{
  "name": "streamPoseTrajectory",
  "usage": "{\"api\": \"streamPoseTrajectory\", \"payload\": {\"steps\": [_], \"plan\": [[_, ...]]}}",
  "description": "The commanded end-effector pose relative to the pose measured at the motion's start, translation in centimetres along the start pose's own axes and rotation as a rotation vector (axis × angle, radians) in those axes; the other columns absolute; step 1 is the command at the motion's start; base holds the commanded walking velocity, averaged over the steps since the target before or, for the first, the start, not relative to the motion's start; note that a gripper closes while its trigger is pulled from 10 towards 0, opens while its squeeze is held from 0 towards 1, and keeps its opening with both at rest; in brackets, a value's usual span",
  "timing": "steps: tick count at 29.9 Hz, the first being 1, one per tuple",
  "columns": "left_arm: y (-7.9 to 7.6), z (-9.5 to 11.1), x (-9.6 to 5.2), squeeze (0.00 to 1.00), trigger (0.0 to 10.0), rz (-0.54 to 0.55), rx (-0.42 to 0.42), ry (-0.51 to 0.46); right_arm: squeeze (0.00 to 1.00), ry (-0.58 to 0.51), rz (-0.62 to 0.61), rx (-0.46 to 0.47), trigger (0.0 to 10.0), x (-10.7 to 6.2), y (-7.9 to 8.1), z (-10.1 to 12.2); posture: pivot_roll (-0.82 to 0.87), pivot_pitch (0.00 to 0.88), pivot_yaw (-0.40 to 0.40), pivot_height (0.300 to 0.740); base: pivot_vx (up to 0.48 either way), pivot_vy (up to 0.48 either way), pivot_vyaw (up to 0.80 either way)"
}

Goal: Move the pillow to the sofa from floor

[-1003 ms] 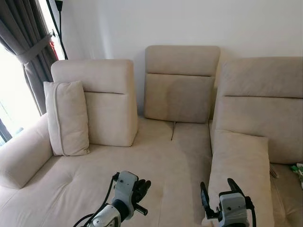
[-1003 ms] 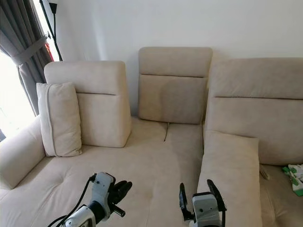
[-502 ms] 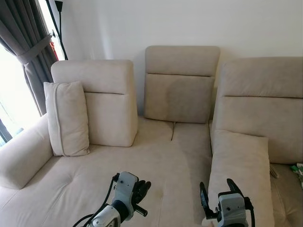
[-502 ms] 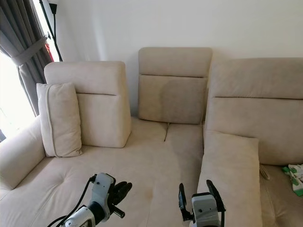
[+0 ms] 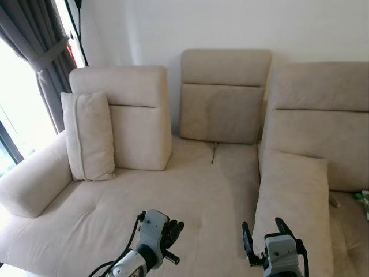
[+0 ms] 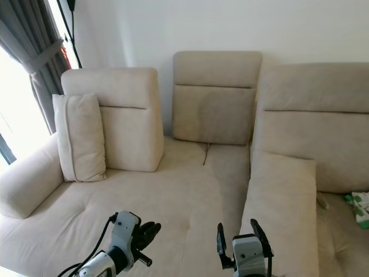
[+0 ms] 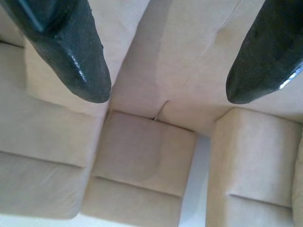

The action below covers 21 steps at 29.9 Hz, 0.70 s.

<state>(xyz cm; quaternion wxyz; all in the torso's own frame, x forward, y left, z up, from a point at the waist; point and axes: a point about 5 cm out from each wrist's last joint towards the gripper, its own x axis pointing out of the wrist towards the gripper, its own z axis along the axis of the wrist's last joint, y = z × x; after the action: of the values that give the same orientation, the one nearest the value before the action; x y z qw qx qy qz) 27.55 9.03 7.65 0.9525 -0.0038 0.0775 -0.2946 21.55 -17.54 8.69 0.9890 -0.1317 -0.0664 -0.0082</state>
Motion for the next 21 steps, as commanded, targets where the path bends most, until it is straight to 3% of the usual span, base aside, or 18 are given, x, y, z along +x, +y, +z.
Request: {"api": "streamPoseTrajectory", "payload": {"steps": [1, 7, 21], "plan": [[0.24, -0.16, -0.38, 0.0, 10.0, 0.011, -0.013, 0.001, 0.0, -0.014, 0.009, 0.003, 10.0, 0.37, 0.27, 0.17, -0.1, 0.0, 0.093, 0.74, -0.3, 0.0, 0.0], [0.25, -0.12, -0.35, 0.0, 10.0, 0.011, -0.01, -0.001, 0.0, -0.015, 0.009, 0.003, 10.0, 0.48, 0.31, 0.14, -0.1, 0.0, 0.095, 0.74, -0.288, 0.0, 0.0], [0.27, 0.05, -0.16, 0.0, 10.0, 0.01, -0.01, -0.006, 0.0, -0.024, -0.003, -0.012, 10.0, 0.85, 0.17, 0.09, -0.1, 0.0, 0.094, 0.74, 0.0, 0.0, 0.0]]}}
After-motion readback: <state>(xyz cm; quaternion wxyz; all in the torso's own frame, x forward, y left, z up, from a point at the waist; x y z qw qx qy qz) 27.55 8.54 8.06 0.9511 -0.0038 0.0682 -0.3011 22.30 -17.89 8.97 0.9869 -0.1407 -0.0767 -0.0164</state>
